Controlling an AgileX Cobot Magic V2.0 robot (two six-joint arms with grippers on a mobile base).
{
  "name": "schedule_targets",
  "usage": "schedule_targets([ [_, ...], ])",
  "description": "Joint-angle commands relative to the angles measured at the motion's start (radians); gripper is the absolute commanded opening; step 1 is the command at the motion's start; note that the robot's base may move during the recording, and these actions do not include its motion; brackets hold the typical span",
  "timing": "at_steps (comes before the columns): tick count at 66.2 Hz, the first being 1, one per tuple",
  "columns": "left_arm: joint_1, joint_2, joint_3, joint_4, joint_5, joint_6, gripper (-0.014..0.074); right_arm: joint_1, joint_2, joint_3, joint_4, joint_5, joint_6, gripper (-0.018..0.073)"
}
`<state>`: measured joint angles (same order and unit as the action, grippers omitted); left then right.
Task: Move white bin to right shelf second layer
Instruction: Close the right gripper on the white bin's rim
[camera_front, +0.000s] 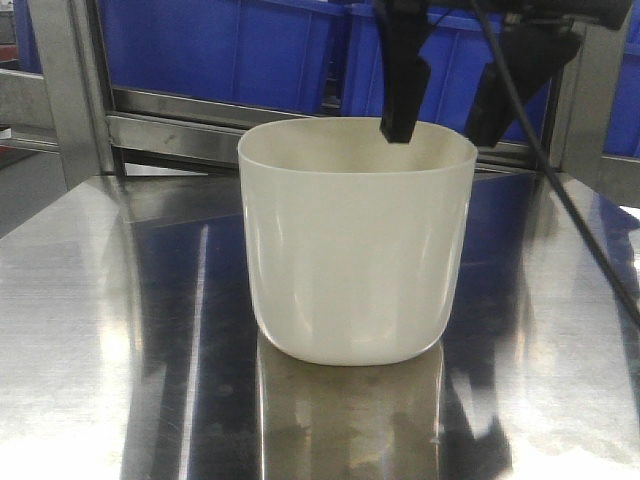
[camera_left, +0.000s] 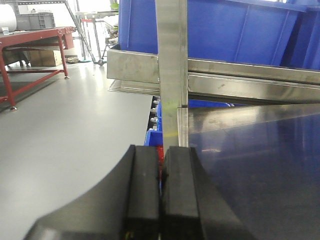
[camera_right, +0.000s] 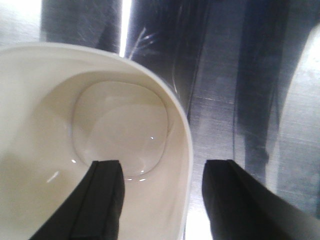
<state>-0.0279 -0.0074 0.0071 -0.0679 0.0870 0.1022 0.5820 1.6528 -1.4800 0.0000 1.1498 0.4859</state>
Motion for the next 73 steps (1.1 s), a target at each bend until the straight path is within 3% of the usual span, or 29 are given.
schedule_targets([
  [1,-0.003,-0.017,0.037,-0.006,-0.087,-0.003,0.0085,-0.001,-0.015,-0.036,-0.01,-0.008,0.005,0.0466],
  [73,-0.003,-0.017,0.037,-0.006,-0.087,-0.003,0.0085,-0.028,0.012,0.07,0.019,-0.08,0.006,0.0465],
])
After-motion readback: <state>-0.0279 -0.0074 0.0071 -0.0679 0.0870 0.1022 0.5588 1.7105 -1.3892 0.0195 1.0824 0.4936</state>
